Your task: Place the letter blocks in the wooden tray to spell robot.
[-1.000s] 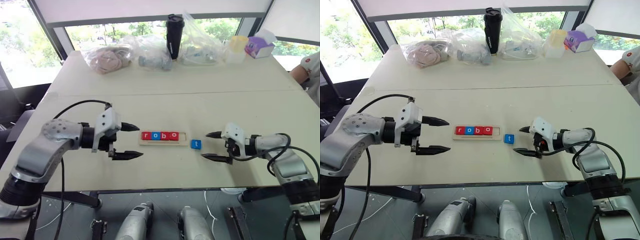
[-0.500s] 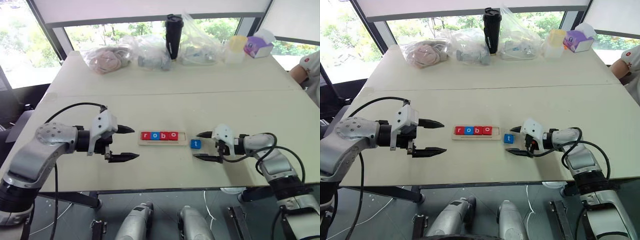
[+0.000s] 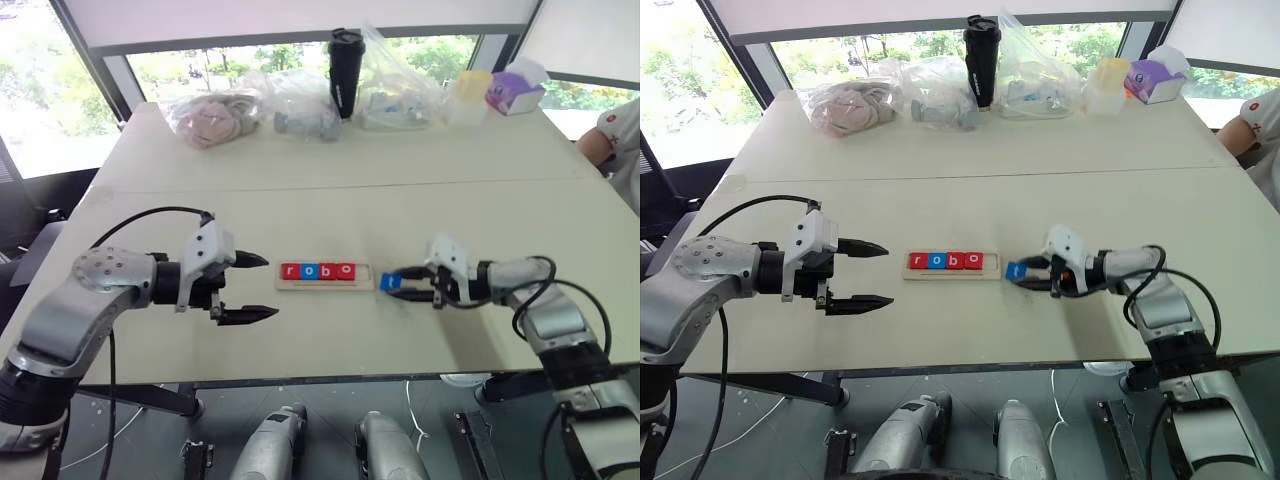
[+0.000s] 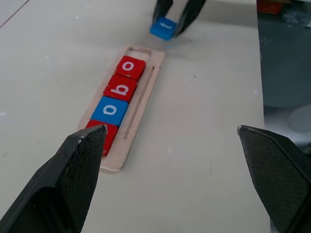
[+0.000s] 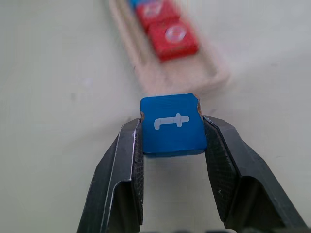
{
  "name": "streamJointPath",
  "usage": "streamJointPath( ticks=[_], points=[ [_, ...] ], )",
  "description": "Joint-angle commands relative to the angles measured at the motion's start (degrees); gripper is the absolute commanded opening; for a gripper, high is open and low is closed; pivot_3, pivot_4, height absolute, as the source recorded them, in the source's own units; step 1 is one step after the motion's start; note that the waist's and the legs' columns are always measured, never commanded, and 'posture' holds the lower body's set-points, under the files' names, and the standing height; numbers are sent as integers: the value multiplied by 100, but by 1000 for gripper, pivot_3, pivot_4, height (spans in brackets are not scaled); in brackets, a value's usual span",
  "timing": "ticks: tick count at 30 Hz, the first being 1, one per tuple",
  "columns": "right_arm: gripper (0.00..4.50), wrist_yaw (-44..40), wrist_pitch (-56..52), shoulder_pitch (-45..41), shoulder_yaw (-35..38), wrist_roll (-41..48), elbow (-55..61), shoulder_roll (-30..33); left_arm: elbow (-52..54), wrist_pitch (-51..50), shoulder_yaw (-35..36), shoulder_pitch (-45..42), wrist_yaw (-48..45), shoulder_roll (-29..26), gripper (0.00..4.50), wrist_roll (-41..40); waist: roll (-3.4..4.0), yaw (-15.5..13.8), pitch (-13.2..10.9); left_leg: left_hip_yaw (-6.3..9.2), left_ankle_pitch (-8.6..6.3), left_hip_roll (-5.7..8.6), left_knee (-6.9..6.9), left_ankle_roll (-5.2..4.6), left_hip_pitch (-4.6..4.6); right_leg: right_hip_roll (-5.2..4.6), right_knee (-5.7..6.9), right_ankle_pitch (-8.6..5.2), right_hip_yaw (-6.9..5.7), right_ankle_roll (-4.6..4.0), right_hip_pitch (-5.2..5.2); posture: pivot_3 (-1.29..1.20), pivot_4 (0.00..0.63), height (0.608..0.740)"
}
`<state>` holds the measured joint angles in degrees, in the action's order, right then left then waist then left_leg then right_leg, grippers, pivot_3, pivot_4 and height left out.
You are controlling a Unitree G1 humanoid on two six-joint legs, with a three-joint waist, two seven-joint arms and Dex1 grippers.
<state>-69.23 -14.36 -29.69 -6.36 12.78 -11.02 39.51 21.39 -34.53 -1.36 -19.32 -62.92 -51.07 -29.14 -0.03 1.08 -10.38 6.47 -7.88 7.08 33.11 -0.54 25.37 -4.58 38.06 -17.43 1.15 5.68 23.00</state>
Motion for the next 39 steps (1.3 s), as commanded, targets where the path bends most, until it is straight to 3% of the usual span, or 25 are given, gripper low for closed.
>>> streamJointPath(
  ticks=[1, 15, 39],
  points=[
    [1165, -214, 15, -504, -170, -26, -42, -92, -13, 97, 9, -100, 41, 56, 4500, 54, 0, -18, 0, 0, 0, 0, -1, 0, 0, 0, 0, 0, -1, 0, 0, 0, 150, 740],
    [1165, -726, 676, -1527, -818, -638, -1640, -557, 204, -5, 73, 79, 286, 296, 4500, 38, -2, -5, 1, -2, 1, 3, -2, 0, 4, -1, 6, 12, 0, 20, 9, 0, 150, 740],
    [1165, -802, 1224, -1726, -823, -963, -2440, -900, 297, -81, 60, 139, 519, 480, 4500, 5, -2, -25, 1, -2, 2, 3, -1, 3, 1, 2, 7, 13, -1, 22, 10, 0, 150, 740]
  ],
)
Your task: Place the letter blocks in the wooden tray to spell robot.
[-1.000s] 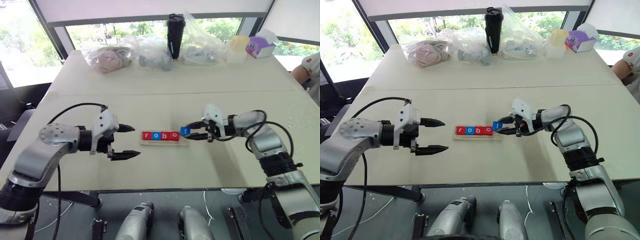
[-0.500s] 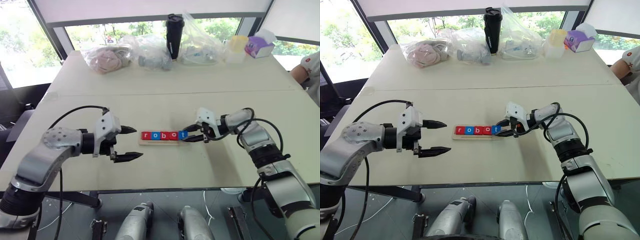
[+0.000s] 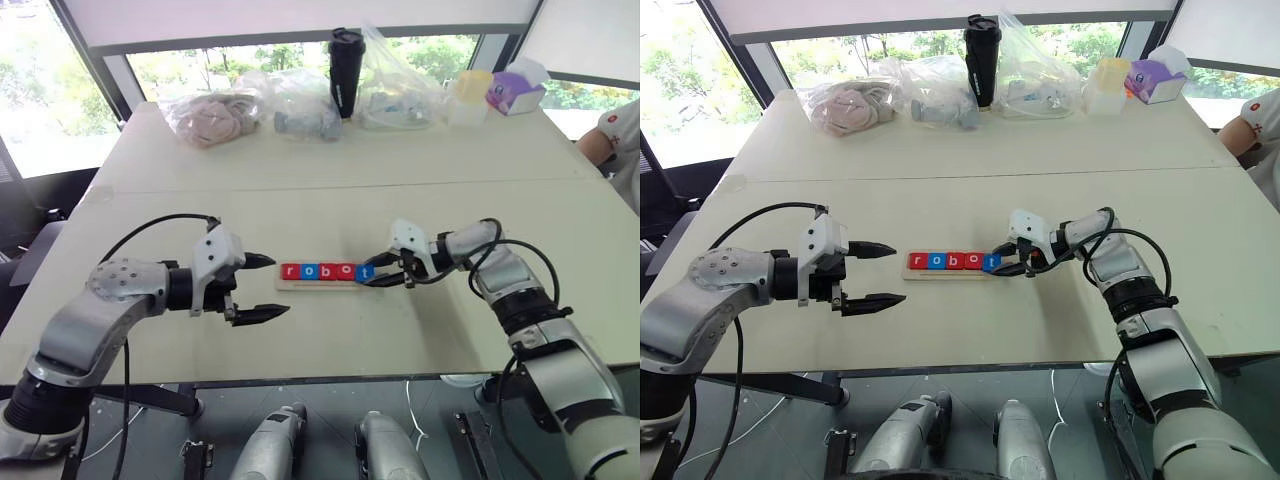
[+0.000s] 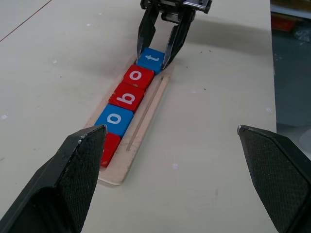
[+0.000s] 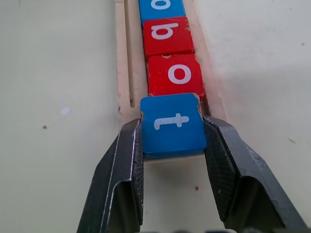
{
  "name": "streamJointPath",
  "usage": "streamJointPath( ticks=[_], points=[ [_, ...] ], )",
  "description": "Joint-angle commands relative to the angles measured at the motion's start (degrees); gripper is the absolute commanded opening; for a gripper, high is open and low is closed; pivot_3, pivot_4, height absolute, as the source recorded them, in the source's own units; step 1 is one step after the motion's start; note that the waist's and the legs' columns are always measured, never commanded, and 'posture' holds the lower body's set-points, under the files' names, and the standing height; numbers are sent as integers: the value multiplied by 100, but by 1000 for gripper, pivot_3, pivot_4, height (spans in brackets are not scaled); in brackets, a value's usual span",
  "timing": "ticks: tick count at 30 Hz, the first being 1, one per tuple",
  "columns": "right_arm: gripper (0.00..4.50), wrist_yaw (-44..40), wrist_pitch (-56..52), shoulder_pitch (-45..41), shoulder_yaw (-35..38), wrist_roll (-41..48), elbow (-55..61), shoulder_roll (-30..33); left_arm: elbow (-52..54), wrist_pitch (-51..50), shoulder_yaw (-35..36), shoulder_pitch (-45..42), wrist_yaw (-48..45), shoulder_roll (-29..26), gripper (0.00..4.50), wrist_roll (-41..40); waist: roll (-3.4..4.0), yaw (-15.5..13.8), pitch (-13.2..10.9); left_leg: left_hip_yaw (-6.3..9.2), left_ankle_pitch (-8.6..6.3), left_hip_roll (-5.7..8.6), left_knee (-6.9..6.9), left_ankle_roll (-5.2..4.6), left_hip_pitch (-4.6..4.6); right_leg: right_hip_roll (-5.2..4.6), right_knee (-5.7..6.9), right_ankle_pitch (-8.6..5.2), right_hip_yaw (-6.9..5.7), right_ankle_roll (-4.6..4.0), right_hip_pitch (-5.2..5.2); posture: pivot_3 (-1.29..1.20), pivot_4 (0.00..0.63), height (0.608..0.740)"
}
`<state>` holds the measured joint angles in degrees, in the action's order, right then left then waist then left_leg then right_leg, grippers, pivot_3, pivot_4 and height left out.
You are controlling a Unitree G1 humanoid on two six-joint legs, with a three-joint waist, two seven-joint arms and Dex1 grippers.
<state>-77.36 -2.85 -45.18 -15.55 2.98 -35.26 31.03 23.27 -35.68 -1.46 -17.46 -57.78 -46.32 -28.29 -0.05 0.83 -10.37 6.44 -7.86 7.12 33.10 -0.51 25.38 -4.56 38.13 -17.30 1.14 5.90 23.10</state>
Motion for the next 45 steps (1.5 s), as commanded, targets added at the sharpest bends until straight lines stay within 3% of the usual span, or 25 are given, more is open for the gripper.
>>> streamJointPath(
  ticks=[1, 14, 20, 28, 34, 38, 45],
  points=[
    [1165, 15, 77, -187, 98, 11, -29, -63, 113, 30, 73, -48, 9, 7, 4500, -80, 0, 0, 0, 0, 0, 0, 0, 0, 0, 0, 0, 0, 0, 0, 0, 0, 150, 740],
    [1165, 139, 306, -276, 134, -45, -314, -205, 150, 4, 84, 3, 75, 42, 4500, -96, 0, 7, 0, 0, 1, 0, 0, 1, -2, 1, 1, 0, 0, 0, 0, 0, 150, 740],
    [4106, 136, 289, -266, 172, 1, -223, -207, 155, -6, 90, 10, 79, 37, 4500, -103, 0, 8, 0, 0, 1, 0, 0, 1, -2, 2, 2, 0, 0, 0, 0, 0, 150, 740],
    [4106, 394, -359, -94, 681, 492, 657, -120, 157, -3, 104, 24, 114, 24, 4500, -113, 0, -1, 0, 0, 1, 0, 0, 2, -2, 1, 2, 0, 1, 0, 1, 0, 150, 740],
    [4106, 1425, -369, -17, 1205, 503, 644, -144, 117, -19, 148, 4, 138, 55, 4500, -174, 0, -10, 0, 0, 1, 0, 0, 2, -2, 0, 1, 0, 1, -1, 3, 0, 150, 740],
    [4106, 1900, 61, 46, 984, 31, 260, -110, 103, -162, 258, -110, 152, 106, 4500, -405, 1, -5, 1, 0, 1, 0, 0, 2, -3, 0, 2, 0, 1, -1, 3, 0, 150, 740],
    [4106, 1968, 348, 77, 853, -112, -133, -273, 76, -180, 178, -136, 83, -27, 4500, -377, 1, 18, 1, -2, 10, 0, -3, -7, -2, 2, 6, 1, 3, 0, -1, 0, 150, 740]
  ],
)
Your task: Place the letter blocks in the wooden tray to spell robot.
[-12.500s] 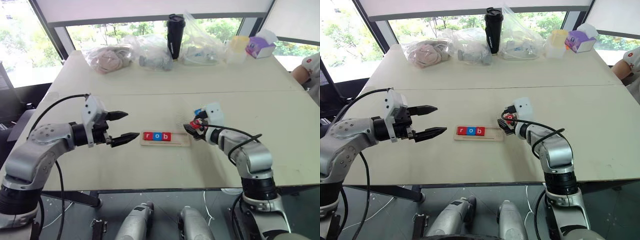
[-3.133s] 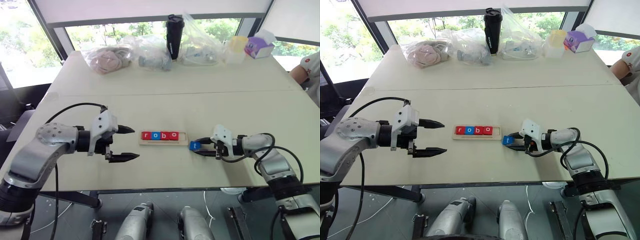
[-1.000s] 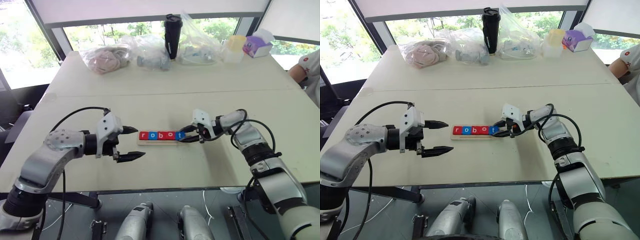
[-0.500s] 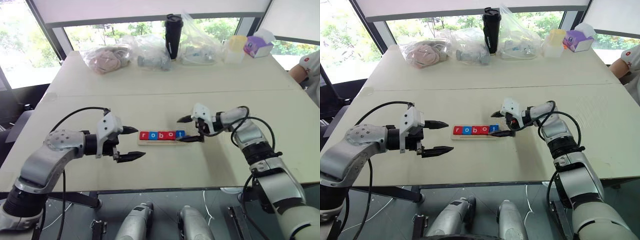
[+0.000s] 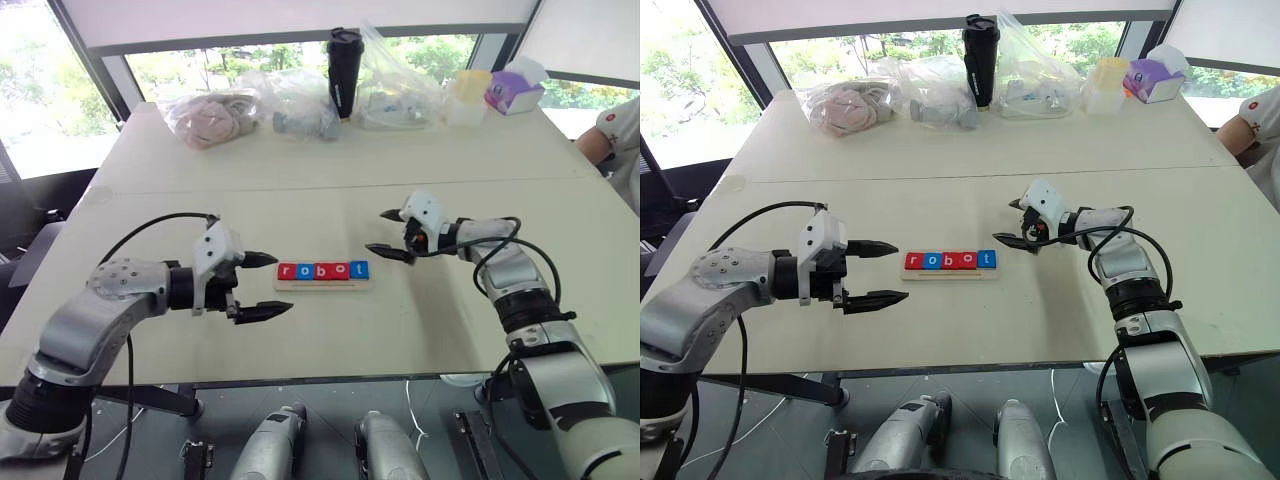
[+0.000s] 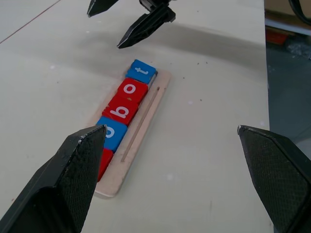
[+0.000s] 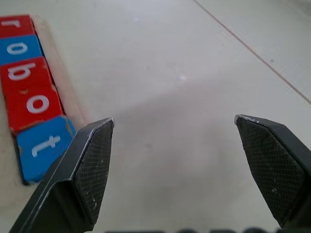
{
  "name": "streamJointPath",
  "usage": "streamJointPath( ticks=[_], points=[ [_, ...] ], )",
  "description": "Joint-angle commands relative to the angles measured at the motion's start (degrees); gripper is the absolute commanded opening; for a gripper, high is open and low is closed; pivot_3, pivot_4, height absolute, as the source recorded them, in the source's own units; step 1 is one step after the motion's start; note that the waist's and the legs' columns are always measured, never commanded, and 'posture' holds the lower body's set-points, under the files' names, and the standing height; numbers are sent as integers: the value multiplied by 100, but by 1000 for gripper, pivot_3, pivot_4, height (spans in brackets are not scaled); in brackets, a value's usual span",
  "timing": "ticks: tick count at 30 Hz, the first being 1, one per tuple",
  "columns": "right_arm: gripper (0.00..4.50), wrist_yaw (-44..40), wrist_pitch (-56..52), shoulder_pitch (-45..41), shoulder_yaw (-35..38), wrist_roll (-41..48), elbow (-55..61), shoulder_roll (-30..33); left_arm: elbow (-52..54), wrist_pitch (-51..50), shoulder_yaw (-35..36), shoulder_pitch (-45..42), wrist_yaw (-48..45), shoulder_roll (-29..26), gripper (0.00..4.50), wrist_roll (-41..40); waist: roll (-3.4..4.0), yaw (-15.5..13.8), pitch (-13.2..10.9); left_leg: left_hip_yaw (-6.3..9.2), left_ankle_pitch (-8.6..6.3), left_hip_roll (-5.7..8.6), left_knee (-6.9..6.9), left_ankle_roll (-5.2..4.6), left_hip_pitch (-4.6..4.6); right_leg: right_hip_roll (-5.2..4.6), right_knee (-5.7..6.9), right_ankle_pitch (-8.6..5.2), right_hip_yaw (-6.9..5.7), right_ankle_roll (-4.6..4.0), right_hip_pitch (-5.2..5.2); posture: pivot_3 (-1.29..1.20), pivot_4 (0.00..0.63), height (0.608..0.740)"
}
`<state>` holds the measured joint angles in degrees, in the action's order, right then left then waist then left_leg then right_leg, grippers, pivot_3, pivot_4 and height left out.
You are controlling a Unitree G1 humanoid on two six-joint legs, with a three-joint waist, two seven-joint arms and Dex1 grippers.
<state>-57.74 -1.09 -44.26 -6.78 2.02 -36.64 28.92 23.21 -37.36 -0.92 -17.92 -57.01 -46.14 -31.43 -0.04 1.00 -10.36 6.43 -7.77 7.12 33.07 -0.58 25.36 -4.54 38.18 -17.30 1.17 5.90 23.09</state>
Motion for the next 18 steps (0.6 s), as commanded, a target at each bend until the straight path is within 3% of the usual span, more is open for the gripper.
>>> streamJointPath(
  ticks=[1, 11, 18],
  points=[
    [4106, -11, 197, 9, -42, -26, -20, -83, 87, -16, 125, -91, 18, -42, 4500, -63, 0, -1, 0, 0, 0, 0, 0, 0, 0, 0, 0, 0, 0, 0, 0, 0, 150, 740],
    [4106, -192, 233, 177, -108, 27, 68, -164, 128, -72, 160, -77, 87, -50, 4500, -66, 0, -12, 0, 0, 1, 0, 2, 0, -1, 0, 1, 0, 0, 0, -1, 0, 150, 740],
    [4106, 253, 426, 18, 187, 41, -26, -26, -26, -22, 375, 40, 272, -13, 4500, -49, 0, -13, 0, 0, 1, 0, 2, 1, -1, 1, 2, 0, 0, 0, 0, 0, 150, 740]
  ],
)
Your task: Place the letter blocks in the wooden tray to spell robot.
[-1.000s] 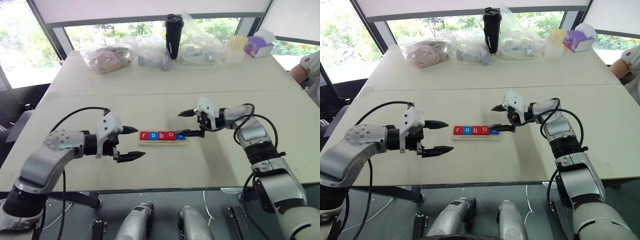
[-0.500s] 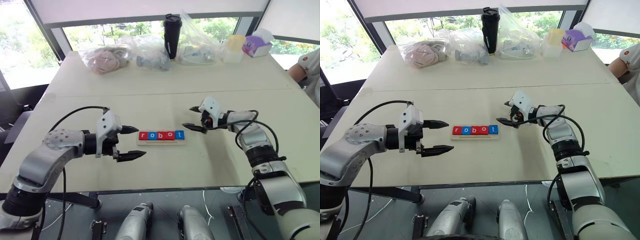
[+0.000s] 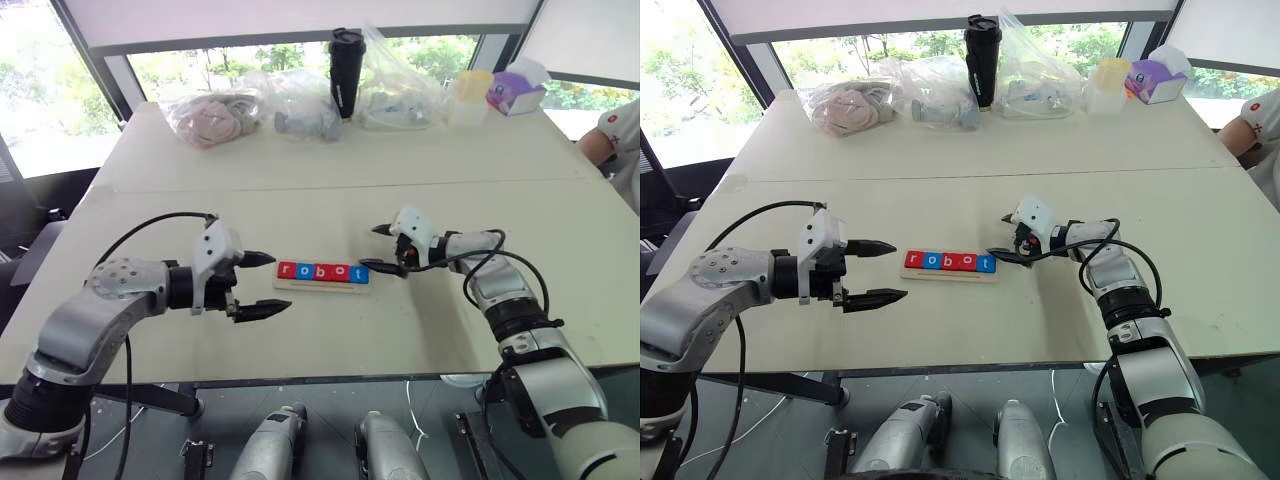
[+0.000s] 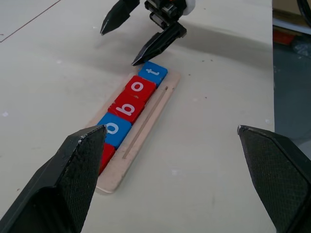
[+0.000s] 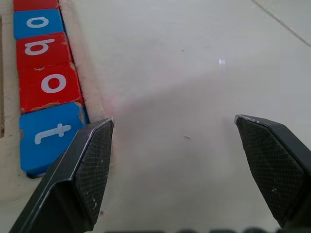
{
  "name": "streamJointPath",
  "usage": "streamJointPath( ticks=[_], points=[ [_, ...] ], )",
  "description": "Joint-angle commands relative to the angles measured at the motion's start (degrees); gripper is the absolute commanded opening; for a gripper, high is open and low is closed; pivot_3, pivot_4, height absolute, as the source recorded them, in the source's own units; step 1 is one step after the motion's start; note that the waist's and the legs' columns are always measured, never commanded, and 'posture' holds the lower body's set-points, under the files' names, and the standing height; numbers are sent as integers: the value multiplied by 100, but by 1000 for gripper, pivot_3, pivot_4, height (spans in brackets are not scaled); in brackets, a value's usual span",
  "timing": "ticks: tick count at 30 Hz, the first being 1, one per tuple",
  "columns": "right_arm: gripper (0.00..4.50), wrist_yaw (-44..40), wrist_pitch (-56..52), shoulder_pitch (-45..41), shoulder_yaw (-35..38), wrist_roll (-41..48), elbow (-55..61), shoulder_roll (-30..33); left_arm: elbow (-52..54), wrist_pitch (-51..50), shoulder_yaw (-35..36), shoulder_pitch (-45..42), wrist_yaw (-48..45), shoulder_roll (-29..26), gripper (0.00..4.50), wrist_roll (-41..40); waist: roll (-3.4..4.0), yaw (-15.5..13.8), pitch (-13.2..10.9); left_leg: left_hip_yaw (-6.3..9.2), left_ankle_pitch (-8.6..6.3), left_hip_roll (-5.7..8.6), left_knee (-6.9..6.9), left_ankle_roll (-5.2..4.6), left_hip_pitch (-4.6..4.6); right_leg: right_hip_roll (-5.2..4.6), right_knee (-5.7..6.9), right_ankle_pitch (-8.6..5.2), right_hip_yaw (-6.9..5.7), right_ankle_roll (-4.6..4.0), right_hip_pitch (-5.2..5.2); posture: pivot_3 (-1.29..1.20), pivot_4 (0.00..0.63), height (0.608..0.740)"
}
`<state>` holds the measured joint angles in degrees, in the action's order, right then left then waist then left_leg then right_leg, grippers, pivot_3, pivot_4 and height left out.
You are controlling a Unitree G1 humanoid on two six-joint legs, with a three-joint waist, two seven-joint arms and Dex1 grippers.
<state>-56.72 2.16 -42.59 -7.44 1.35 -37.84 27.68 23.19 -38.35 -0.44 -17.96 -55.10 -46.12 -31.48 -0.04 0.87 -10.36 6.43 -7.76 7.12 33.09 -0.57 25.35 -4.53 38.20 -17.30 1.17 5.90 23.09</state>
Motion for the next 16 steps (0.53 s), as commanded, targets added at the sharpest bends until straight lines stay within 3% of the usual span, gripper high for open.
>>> streamJointPath(
  ticks=[1, 4, 9, 16],
  points=[
    [4106, 135, 15, -103, 317, 165, 240, 170, -114, 101, 421, 105, 103, -33, 4500, -35, 0, -1, 0, 0, 0, 0, 0, 0, 0, 0, 0, 0, 0, 0, 0, 0, 150, 740],
    [4106, -38, -584, 253, 526, 459, 1039, 402, -266, 165, 726, 407, 146, -135, 4500, 25, 1, -5, 0, 0, 0, 0, -2, 0, 1, 0, 0, 0, 1, 0, 2, 0, 150, 740],
    [4106, -289, -2672, 1617, 975, 1468, 3618, 1069, -153, 47, 1485, 1218, 306, -100, 4500, -234, 1, -42, 0, 1, -8, 0, -9, -9, 5, -5, -3, -1, 1, -1, 9, 0, 150, 740],
    [4106, 318, -4335, 2978, 1689, 2311, 5535, 1394, 8, 34, 2029, 2000, 887, 351, 4500, -332, 4, -15, 6, -3, -16, -3, -1, 1, 4, -13, -11, -16, 8, -26, -7, 0, 150, 740]
  ],
)
